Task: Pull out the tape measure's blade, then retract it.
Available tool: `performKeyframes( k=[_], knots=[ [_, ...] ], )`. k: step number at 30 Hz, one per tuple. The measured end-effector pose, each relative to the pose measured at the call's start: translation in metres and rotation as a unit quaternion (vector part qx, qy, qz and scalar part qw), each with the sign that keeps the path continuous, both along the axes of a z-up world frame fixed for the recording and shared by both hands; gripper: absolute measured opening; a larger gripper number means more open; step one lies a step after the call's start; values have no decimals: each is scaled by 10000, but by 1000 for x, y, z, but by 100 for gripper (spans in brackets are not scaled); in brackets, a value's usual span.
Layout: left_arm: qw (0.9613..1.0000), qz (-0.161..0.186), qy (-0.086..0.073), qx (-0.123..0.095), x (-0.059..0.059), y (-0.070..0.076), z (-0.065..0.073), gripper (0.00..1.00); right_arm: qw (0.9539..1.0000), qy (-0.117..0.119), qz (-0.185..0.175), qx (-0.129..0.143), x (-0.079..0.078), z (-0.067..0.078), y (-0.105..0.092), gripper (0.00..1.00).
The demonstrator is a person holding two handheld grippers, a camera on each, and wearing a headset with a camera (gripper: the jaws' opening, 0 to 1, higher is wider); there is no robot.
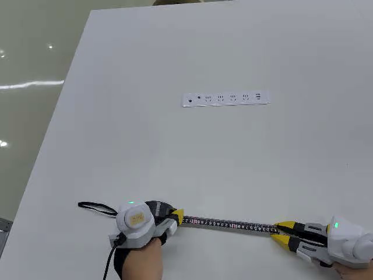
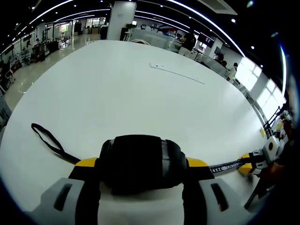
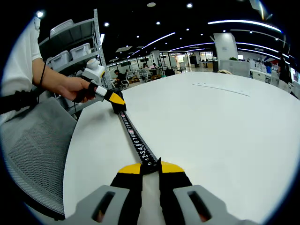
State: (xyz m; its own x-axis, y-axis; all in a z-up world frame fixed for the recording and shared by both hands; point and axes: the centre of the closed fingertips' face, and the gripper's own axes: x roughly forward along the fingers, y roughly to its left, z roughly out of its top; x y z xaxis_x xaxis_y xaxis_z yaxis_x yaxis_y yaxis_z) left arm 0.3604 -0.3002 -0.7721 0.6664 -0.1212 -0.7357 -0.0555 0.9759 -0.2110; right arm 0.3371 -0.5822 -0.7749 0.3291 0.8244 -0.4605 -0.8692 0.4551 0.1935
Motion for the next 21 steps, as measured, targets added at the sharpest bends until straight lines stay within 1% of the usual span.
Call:
performKeyframes(
  k=[9, 10, 11, 13, 16, 21],
  knots=[
    [10000, -6, -15, 11, 0, 0, 0, 69, 10000, -6, 7, -5, 1, 0, -1, 11],
    [10000, -18, -53, 29, 0, 0, 0, 69, 10000, 24, 33, 22, -1, 0, 1, 12],
    [10000, -16, -53, 24, -1, 0, 0, 69, 10000, -16, 63, 6, -2, 0, 4, 12],
    [10000, -21, -63, 25, 0, 0, 1, 69, 10000, -22, 61, 9, -1, 0, 6, 12],
    [10000, -14, -34, 25, 0, 0, 1, 69, 9999, -37, 105, 22, 0, 0, 12, 12],
    [10000, -15, -37, 23, 0, 0, 1, 69, 9998, -45, 163, 60, 1, 0, 24, 12]
  ],
)
